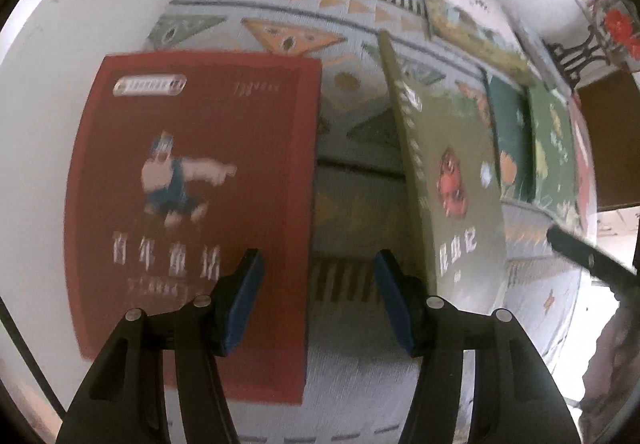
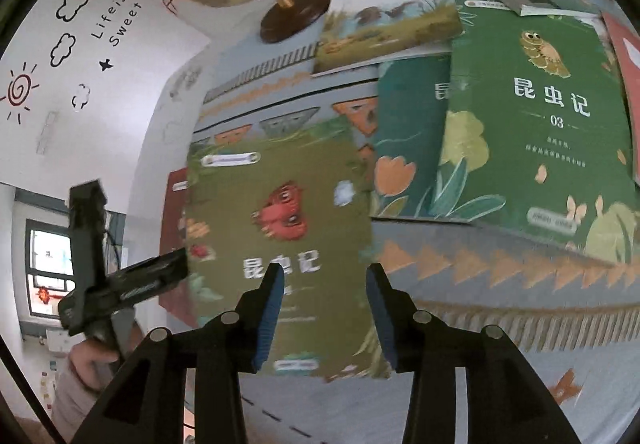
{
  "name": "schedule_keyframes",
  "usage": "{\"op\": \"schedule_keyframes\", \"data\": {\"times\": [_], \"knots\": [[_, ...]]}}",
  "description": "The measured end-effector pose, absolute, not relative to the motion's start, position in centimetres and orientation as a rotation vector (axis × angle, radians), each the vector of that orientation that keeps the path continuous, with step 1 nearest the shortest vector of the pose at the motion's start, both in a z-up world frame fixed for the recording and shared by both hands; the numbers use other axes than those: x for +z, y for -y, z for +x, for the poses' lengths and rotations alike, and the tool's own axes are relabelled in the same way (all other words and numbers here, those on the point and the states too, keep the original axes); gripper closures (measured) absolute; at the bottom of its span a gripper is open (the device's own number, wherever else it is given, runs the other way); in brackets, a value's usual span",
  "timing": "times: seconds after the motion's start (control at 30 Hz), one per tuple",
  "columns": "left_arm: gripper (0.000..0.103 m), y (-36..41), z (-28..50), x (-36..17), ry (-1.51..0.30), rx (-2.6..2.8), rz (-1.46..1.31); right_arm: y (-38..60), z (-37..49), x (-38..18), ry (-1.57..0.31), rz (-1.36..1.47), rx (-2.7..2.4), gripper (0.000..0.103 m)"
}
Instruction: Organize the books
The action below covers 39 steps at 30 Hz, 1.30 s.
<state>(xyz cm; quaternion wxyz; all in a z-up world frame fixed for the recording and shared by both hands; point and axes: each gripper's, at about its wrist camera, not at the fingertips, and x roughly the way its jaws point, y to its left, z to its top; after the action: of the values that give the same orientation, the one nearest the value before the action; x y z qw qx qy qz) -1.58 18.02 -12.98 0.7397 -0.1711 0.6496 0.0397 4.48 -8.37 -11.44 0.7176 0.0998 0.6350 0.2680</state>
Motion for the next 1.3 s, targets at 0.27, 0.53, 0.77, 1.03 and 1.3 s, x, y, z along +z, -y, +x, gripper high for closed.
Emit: {"op": "schedule_keyframes", "data": {"times": [0.27, 0.53, 0.77, 1.03, 1.3], "knots": [[0.045, -14.8, -6.9, -11.1, -1.43, 0.07, -0.376, 8.9, 5.5, -12.7, -1.45, 0.155, 0.645, 0.062], [0.043, -11.4, -8.5, -13.0, -1.395, 0.071, -0.506, 7.4, 5.4, -13.9, -1.459, 0.063, 0.744, 0.062], [0.041, -10.6, -7.1, -14.4, -1.36, 0.096, -0.476, 6.8, 5.0, -15.5, -1.424, -0.049, 0.805, 0.062], [0.046, -10.7, -6.8, -14.4, -1.323, 0.106, -0.474, 8.4, 5.6, -16.5, -1.43, 0.093, 0.835, 0.056], [0.049, -10.9, -7.4, -14.3, -1.314, 0.092, -0.493, 10.1, 5.5, -15.1, -1.395, 0.378, 1.017, 0.055]]}}
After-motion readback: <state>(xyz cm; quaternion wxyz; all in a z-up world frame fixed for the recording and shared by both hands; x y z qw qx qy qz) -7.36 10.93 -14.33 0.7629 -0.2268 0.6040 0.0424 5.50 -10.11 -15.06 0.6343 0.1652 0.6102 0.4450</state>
